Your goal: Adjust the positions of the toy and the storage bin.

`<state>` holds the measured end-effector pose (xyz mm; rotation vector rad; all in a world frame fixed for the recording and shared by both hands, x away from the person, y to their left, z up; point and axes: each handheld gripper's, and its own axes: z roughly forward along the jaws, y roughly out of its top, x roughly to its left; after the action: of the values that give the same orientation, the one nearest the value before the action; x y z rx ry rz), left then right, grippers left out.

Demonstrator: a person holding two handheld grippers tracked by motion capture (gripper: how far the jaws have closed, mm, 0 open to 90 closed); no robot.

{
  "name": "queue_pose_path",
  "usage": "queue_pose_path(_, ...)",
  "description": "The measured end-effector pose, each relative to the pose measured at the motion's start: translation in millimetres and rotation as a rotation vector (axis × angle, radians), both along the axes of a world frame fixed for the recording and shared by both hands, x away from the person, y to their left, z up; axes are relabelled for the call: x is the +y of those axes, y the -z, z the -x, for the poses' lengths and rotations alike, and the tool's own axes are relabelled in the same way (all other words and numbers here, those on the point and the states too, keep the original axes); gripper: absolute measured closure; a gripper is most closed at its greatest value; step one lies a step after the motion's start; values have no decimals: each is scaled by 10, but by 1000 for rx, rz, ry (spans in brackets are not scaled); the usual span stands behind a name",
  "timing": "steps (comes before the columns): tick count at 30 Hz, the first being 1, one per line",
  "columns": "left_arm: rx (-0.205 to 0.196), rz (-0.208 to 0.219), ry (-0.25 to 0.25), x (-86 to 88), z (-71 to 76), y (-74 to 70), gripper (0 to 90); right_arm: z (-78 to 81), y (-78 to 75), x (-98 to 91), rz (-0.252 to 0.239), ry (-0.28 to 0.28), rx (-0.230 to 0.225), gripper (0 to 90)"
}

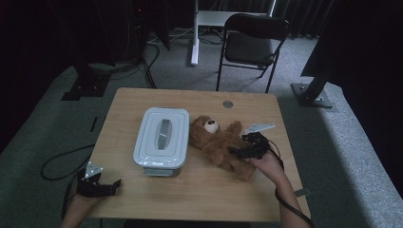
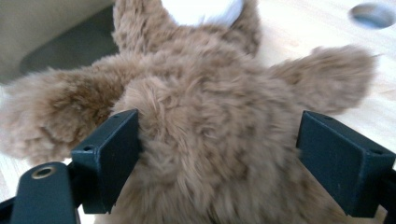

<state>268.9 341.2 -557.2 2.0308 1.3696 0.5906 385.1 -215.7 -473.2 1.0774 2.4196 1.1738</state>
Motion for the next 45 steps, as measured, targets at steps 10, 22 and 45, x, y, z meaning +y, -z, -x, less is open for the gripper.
queue_pose_path(10, 0, 0, 0, 0, 0, 1, 5, -129, 288, 230, 75, -47, 85, 122)
queue_pose_path(22, 0, 0, -1, 0, 1, 0, 5, -46, 338, 309, 99, -50, 56, 111)
queue_pose_path(45, 0, 0, -1, -1, 1, 0, 5, 32, 95, 7, -24, 172, -71, 635)
